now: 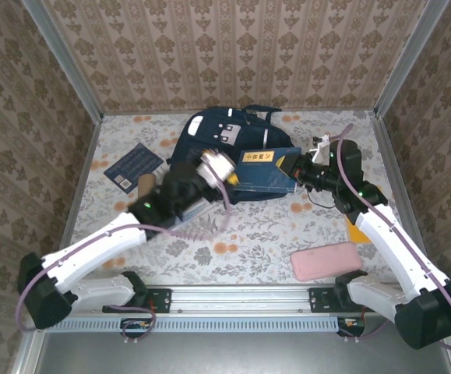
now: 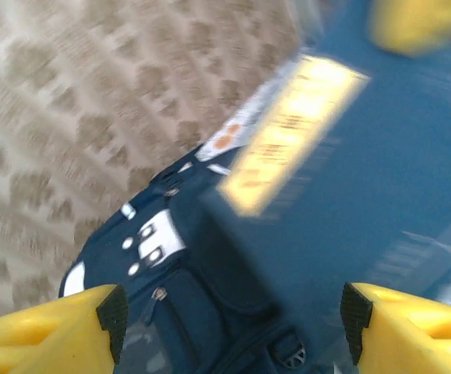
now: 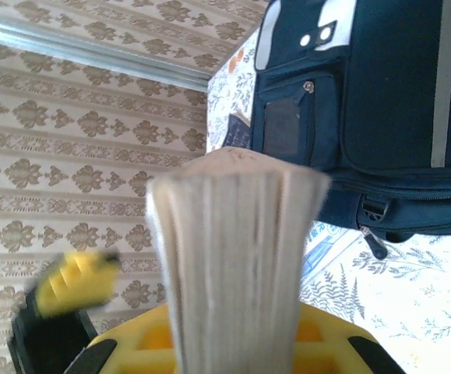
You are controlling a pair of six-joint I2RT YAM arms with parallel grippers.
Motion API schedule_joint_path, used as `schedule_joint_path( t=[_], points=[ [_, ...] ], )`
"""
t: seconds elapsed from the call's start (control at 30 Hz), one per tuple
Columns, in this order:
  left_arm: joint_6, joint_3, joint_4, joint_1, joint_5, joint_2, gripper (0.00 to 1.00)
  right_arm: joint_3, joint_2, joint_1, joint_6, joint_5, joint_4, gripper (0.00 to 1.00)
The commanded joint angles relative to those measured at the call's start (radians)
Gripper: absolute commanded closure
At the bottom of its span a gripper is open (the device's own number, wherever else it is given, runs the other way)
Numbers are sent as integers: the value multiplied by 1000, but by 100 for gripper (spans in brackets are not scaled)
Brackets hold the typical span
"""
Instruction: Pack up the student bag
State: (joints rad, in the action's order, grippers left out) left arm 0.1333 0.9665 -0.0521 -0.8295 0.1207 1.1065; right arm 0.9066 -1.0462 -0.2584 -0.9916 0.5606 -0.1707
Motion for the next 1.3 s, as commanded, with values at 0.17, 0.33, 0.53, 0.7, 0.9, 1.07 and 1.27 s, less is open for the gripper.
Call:
schedule_joint_path(
  t=[0.17,0.33,0.53,0.7,0.9,1.07,1.27],
  points=[
    [-869,-39,69,239,-691,84,23,-101,47,6,31,141,203,100],
    [-1097,-101,266,263,-757,152,20,-158,70,7,-40,138,307,100],
    [-1271,-130,421,271,-838,254,21,-205,91,6,-101,126,407,100],
    [-1441,-158,674,271,-894,336,34,-223,83,5,-117,121,428,100],
    [-1519,-192,847,273,-897,365,70,-229,86,5,-104,108,393,100],
    [-1523,-210,912,274,-897,364,92,-225,87,6,-101,96,362,97],
    [-1516,-232,923,291,-881,349,99,-194,91,14,-83,76,276,55]
  ],
)
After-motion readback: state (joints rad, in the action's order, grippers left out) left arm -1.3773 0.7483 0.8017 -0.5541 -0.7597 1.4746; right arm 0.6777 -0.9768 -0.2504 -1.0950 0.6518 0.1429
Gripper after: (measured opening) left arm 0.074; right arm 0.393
